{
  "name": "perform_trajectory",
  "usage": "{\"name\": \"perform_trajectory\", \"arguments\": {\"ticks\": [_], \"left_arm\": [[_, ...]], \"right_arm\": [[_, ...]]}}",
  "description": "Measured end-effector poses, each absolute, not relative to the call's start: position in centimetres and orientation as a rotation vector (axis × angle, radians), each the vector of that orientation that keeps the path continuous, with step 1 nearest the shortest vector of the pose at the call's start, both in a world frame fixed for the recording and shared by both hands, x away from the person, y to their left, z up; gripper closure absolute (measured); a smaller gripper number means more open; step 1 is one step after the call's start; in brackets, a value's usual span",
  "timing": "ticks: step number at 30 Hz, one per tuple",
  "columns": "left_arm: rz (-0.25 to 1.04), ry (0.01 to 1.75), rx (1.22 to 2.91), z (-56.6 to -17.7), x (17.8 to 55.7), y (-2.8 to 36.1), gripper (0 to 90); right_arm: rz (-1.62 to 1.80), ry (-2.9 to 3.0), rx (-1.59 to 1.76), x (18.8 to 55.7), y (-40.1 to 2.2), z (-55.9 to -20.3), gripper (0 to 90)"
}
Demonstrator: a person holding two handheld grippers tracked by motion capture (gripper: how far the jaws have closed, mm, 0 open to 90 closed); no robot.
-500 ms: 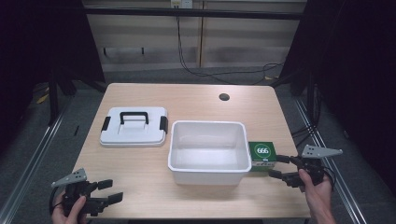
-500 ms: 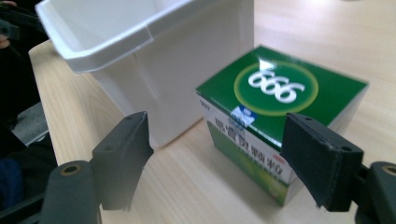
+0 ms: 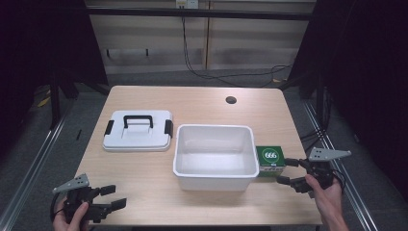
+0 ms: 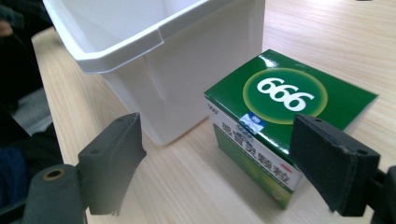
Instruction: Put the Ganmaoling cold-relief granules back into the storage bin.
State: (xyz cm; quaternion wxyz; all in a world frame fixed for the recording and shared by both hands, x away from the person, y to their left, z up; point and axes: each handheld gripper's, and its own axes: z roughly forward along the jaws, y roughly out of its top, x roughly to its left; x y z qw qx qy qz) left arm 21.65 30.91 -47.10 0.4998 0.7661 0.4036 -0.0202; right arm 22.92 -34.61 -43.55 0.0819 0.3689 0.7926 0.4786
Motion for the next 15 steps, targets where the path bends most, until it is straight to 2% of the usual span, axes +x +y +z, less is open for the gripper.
{"name": "perform_trajectory", "arguments": {"ticks": [15], "left_arm": [[-0.051, 0.992, 1.849, -47.3, 21.7, 31.0, 16.0]], "right_arm": [[1.338, 2.526, 0.945, 24.2, -33.7, -40.9, 14.1]]}}
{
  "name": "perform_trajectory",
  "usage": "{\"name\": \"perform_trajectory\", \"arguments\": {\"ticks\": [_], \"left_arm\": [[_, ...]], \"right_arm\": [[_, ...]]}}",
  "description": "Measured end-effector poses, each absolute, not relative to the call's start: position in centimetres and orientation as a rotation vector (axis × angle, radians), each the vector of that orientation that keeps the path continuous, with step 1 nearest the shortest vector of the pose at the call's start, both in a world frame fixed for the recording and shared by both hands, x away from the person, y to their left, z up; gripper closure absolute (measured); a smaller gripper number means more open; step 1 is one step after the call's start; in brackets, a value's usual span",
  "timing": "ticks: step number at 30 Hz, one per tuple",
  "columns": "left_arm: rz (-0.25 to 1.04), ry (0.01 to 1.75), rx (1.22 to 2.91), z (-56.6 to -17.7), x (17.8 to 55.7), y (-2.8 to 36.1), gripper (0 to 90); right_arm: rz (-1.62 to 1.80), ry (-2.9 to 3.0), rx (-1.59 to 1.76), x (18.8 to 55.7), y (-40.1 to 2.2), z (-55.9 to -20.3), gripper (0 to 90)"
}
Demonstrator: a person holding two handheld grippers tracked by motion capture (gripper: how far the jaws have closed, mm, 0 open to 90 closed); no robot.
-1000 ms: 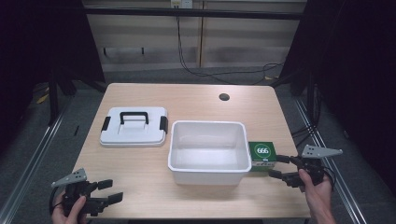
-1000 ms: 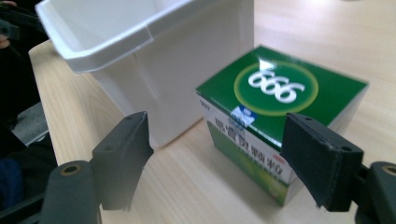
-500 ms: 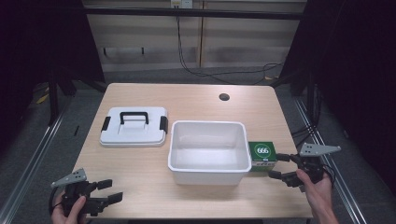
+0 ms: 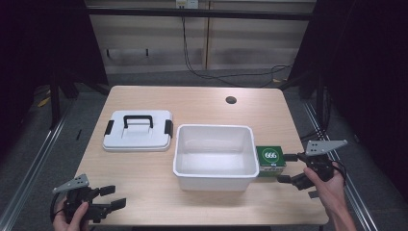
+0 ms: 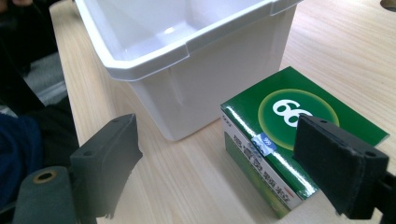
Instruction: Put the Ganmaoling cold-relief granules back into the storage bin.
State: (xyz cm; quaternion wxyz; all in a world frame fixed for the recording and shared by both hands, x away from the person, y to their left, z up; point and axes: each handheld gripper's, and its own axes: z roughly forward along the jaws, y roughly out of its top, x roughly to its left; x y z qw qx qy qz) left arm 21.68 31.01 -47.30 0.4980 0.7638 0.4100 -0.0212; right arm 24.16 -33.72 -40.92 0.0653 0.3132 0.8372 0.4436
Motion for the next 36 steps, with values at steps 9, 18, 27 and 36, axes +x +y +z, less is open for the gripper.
{"name": "perform_trajectory", "arguments": {"ticks": [9, 18, 27, 36], "left_arm": [[-0.054, 0.992, 1.85, -47.3, 21.7, 31.0, 16.0], [-0.052, 0.981, 1.858, -47.3, 21.7, 31.0, 16.0], [-0.054, 0.98, 1.859, -47.3, 21.7, 31.0, 16.0], [-0.061, 0.981, 1.855, -47.3, 21.7, 30.9, 16.0]], "right_arm": [[1.162, 2.617, 0.883, 26.2, -32.7, -39.7, 12.9], [1.019, 2.673, 0.8, 28.2, -31.8, -39.4, 12.7], [0.855, 2.788, 0.643, 29.8, -30.7, -38.5, 12.9], [0.691, 2.897, 0.532, 31.6, -29.4, -38.6, 8.5]]}}
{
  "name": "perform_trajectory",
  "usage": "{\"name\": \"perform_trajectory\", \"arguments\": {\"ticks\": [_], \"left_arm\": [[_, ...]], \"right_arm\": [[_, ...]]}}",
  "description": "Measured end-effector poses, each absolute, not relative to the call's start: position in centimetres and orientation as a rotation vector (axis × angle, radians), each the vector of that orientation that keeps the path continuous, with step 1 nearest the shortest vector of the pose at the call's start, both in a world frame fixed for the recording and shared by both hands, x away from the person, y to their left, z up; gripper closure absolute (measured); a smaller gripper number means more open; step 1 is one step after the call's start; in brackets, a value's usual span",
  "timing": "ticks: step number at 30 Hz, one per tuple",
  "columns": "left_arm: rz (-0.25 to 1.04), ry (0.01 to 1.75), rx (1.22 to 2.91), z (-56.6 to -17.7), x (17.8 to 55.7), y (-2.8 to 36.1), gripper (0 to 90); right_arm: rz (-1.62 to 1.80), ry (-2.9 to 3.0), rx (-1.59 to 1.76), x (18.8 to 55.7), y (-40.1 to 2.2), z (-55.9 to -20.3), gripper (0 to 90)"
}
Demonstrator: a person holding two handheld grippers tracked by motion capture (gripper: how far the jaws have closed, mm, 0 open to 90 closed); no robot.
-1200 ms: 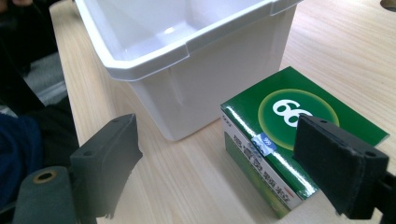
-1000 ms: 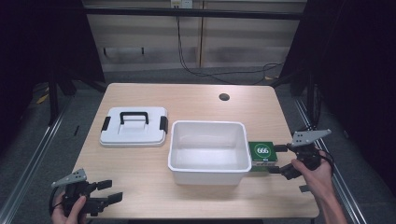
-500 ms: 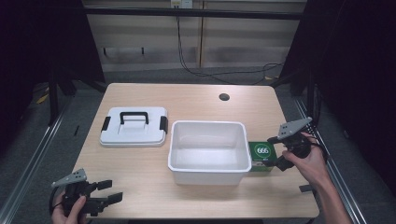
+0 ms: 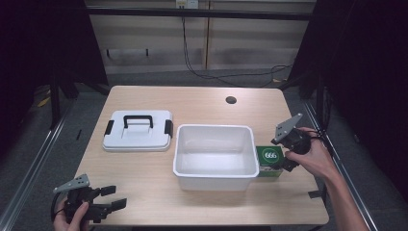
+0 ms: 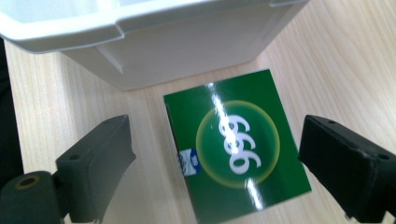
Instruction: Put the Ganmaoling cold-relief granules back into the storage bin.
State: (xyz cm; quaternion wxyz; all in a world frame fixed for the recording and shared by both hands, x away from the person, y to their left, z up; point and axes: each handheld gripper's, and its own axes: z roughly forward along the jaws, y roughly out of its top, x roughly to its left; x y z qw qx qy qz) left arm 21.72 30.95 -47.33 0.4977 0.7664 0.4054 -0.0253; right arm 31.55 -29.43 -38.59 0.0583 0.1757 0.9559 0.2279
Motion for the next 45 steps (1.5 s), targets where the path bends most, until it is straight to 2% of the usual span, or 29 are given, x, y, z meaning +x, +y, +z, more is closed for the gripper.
{"name": "perform_trajectory", "arguments": {"ticks": [23, 33, 45], "left_arm": [[-0.076, 0.968, 1.867, -47.4, 21.8, 30.8, 16.0], [-0.085, 0.963, 1.871, -47.4, 21.8, 30.8, 16.0], [-0.081, 0.967, 1.865, -47.4, 21.8, 30.8, 16.0]], "right_arm": [[0.343, 3.041, 0.274, 34.1, -26.9, -40.3, 8.2], [0.191, 3.102, 0.287, 34.8, -26.6, -41.8, 8.4], [0.121, 3.137, 0.248, 35.0, -26.3, -42.7, 14.5]]}}
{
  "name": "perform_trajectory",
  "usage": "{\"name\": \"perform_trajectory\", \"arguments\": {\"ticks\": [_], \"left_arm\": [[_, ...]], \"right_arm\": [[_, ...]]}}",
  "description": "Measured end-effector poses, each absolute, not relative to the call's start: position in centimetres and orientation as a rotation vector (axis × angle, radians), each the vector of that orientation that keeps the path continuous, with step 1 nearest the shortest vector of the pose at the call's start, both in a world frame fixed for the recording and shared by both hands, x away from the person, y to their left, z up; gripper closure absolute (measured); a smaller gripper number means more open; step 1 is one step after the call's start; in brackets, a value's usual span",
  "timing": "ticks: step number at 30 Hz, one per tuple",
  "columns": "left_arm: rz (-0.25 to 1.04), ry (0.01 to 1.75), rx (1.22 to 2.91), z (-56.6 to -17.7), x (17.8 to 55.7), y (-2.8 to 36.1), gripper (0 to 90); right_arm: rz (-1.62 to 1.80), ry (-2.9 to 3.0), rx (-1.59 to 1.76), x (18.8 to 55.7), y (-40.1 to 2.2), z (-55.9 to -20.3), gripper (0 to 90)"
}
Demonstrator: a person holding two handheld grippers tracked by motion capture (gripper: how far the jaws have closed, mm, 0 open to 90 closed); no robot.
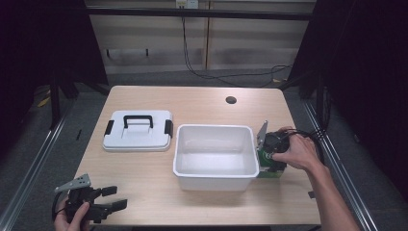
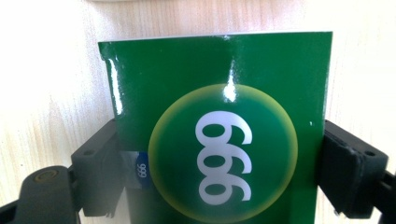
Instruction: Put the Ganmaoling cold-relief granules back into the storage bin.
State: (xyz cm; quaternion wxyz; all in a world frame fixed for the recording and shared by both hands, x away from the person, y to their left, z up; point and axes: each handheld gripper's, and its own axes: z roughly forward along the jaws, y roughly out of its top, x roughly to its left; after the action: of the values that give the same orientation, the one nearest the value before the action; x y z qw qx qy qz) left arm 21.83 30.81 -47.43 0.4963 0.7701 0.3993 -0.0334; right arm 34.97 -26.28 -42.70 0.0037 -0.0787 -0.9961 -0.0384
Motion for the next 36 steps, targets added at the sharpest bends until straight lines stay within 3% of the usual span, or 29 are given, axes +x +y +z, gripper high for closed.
{"name": "perform_trajectory", "arguments": {"ticks": [36], "left_arm": [[-0.071, 0.955, 1.862, -47.2, 21.8, 30.9, 16.0]], "right_arm": [[-0.425, -3.059, -0.558, 32.3, -29.9, -39.6, 15.5]]}}
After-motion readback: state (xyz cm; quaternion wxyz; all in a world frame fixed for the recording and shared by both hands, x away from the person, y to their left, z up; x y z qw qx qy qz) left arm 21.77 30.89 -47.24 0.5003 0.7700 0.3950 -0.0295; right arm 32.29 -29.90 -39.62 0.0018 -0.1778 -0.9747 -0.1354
